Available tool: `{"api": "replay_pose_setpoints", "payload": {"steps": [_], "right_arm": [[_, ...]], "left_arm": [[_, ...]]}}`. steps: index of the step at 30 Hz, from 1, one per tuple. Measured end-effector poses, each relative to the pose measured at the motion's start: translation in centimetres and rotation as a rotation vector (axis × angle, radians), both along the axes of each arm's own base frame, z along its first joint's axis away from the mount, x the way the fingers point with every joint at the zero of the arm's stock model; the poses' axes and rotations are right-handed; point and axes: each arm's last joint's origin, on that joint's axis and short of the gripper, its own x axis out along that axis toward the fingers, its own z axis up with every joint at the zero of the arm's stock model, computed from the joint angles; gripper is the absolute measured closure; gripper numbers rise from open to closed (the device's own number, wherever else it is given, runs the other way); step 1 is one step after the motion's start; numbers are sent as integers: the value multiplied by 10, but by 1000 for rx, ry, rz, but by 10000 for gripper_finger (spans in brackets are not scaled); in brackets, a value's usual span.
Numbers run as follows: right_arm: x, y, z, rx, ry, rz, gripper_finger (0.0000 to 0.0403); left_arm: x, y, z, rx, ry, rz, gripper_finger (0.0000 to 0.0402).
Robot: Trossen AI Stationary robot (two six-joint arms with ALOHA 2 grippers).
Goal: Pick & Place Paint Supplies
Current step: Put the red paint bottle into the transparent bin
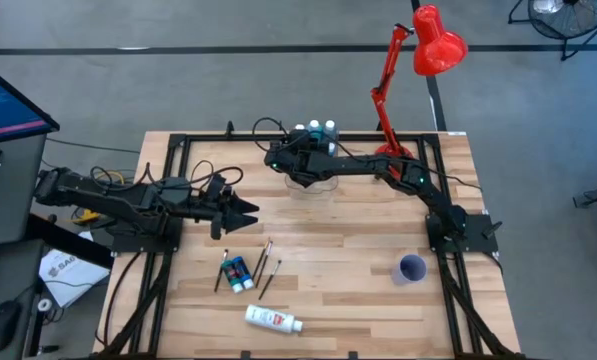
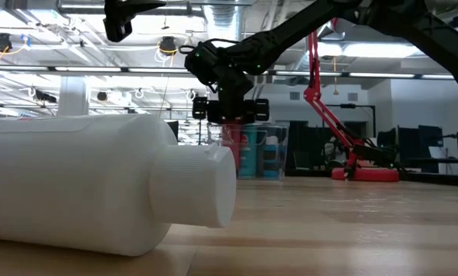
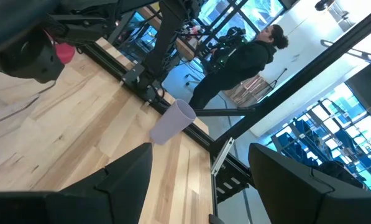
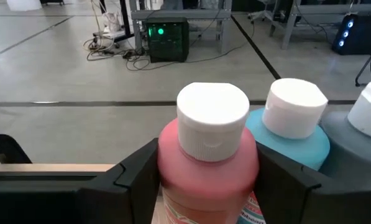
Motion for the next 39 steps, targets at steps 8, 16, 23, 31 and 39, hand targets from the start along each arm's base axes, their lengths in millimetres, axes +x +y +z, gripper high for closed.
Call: {"api": "replay_pose_setpoints", "payload": {"steps": [8,16,23,31,39], "right_arm": [[0,1,0,3,-7,0,170],[0,0,-1,21,-7,14,168],[-1,-4,-2,39,-9,19,167],[-4,-10,-2,73,-27,27,141],[-4,-9,-3,91,-49,31,62]], "left_arm": [[0,0,0,0,0,0,142],[0,0,0,0,-1,0,142],[0,0,0,0,2,0,142],[0,0,-1,2,12,0,142],[0,0,-1,2,13,0,142]]}}
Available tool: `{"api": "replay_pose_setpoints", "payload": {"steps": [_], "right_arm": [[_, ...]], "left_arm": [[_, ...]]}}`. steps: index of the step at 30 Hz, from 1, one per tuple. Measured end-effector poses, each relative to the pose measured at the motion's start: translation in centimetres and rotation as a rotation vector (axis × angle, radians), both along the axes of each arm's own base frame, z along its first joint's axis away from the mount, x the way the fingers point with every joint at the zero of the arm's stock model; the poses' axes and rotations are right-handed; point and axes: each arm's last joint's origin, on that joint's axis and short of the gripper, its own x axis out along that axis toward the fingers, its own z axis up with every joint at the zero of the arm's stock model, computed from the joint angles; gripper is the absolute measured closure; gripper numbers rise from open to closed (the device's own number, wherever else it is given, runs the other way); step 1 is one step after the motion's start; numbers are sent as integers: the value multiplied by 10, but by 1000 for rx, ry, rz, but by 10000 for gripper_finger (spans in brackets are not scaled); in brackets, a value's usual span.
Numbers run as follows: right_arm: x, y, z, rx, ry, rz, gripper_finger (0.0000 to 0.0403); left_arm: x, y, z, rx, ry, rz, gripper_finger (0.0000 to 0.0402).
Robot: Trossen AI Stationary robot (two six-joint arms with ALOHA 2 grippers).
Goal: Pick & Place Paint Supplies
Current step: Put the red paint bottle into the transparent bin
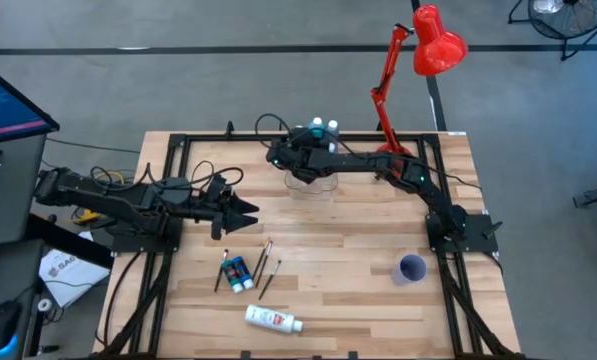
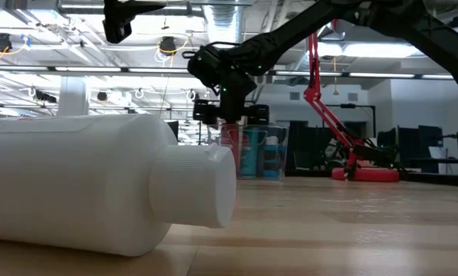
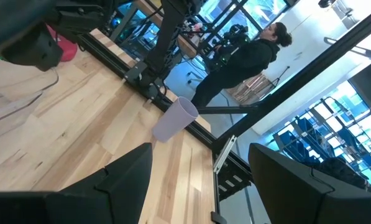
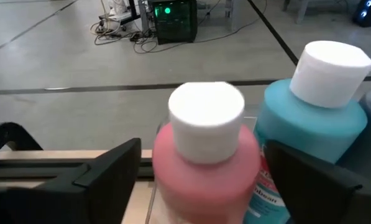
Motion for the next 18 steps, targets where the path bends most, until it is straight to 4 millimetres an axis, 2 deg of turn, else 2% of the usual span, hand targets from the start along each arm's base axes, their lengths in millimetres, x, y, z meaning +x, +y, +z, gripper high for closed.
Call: {"api": "replay_pose_setpoints", "payload": {"steps": [7,14,18], "right_arm": [[2,6,0,2,9,17,23],[4,13,0,5,18,32,19],[8,19,9,3,15,45,19]], "left_arm": [[0,0,0,1,3,0,142],[0,0,0,1,2,0,142],[0,0,0,1,3,0,142]]}}
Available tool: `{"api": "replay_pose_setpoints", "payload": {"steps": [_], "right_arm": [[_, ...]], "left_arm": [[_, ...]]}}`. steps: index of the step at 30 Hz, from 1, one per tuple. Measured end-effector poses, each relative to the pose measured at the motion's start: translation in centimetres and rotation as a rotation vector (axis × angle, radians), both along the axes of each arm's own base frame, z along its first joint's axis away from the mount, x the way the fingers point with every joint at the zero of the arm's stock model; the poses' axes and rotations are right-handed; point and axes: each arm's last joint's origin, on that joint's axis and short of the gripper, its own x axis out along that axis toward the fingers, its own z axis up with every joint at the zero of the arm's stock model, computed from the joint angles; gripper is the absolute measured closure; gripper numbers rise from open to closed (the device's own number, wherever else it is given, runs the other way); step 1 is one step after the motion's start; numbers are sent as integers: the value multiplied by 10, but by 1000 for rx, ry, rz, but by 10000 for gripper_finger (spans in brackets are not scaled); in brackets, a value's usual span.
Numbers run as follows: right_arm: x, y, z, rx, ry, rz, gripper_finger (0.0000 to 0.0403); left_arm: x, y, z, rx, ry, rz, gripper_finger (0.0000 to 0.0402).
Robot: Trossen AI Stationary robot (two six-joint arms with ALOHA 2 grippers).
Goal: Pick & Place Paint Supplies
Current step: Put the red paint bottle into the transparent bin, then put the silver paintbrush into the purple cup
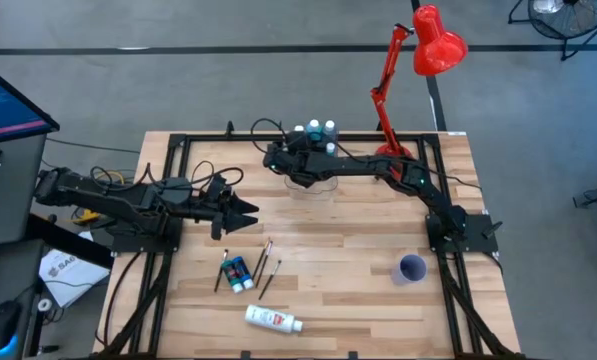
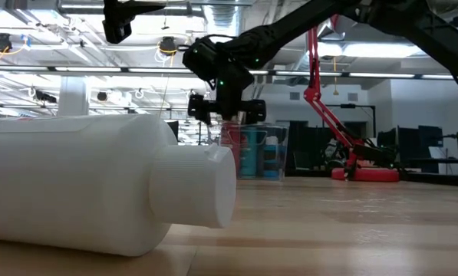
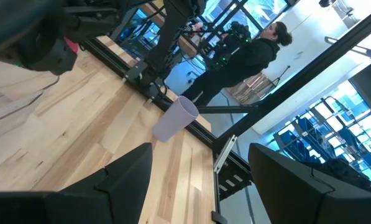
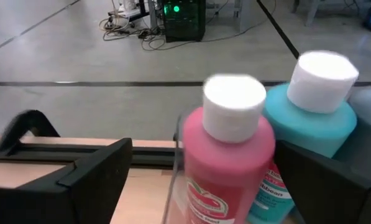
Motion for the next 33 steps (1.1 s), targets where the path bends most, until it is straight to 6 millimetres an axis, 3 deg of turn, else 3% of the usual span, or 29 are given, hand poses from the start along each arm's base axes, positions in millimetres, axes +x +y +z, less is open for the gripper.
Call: {"api": "replay_pose_setpoints", "payload": {"steps": [10,20,29,33], "right_arm": [[6,15,23,15,34,31,19],[10,47,68,26,127,115,19],[3,69,118,98,238,268,19],[-4,84,125,151,285,346,19]], "left_arm": [[0,-1,0,-1,0,-12,142],[0,-1,0,-3,0,-27,142],[-1,-6,0,-24,-1,-188,142],[-1,-8,1,-33,-5,-260,142]]}}
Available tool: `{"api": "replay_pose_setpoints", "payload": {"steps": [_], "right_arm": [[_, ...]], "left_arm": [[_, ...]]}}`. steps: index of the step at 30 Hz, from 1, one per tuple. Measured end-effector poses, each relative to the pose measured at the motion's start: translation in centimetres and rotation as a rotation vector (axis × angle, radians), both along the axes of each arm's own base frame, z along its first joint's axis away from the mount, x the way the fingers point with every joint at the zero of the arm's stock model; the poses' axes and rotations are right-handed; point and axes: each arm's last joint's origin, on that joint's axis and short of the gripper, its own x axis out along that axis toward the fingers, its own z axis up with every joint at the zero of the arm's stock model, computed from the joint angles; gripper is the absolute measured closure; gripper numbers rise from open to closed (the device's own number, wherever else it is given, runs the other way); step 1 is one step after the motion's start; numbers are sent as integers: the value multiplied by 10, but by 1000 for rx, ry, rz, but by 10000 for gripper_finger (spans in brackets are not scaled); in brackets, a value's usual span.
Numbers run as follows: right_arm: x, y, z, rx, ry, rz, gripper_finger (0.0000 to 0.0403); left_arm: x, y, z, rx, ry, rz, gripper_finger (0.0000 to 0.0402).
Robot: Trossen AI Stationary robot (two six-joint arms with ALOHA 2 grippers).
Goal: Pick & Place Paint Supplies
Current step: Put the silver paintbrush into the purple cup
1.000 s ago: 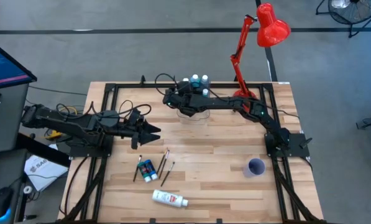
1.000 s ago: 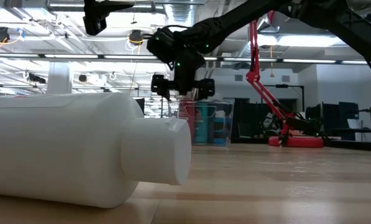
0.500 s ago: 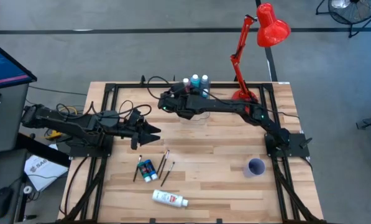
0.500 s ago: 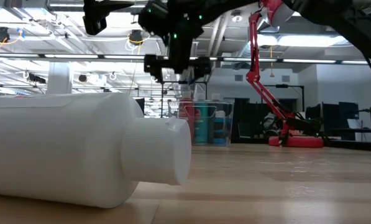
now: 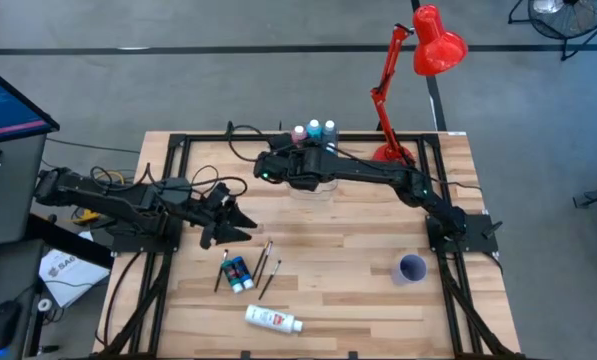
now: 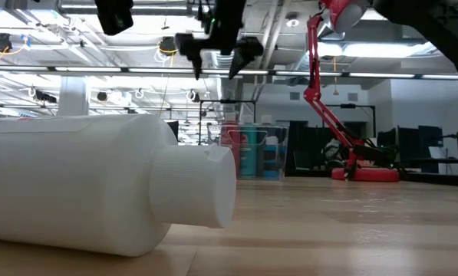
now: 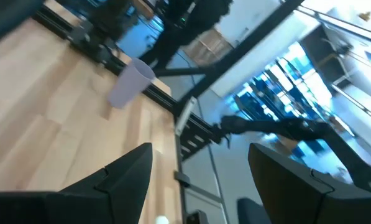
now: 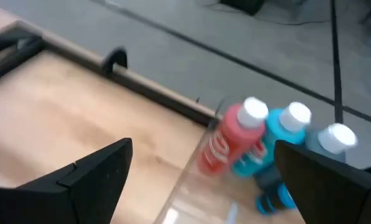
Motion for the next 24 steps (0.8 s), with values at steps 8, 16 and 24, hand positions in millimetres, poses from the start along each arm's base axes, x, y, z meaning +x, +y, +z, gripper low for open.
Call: {"api": "replay_pose_setpoints", "payload": {"steps": [8,16,24], "right_arm": [[-13,44,27,140,-81,117,19],[-34,91,59,324,-167,289,19],[-64,133,99,423,-190,580,19]], "left_arm": [[-1,-3,2,-14,-15,-108,142],[-2,-6,3,-26,-21,-219,142],[-1,-3,4,-59,-23,-123,142]]}}
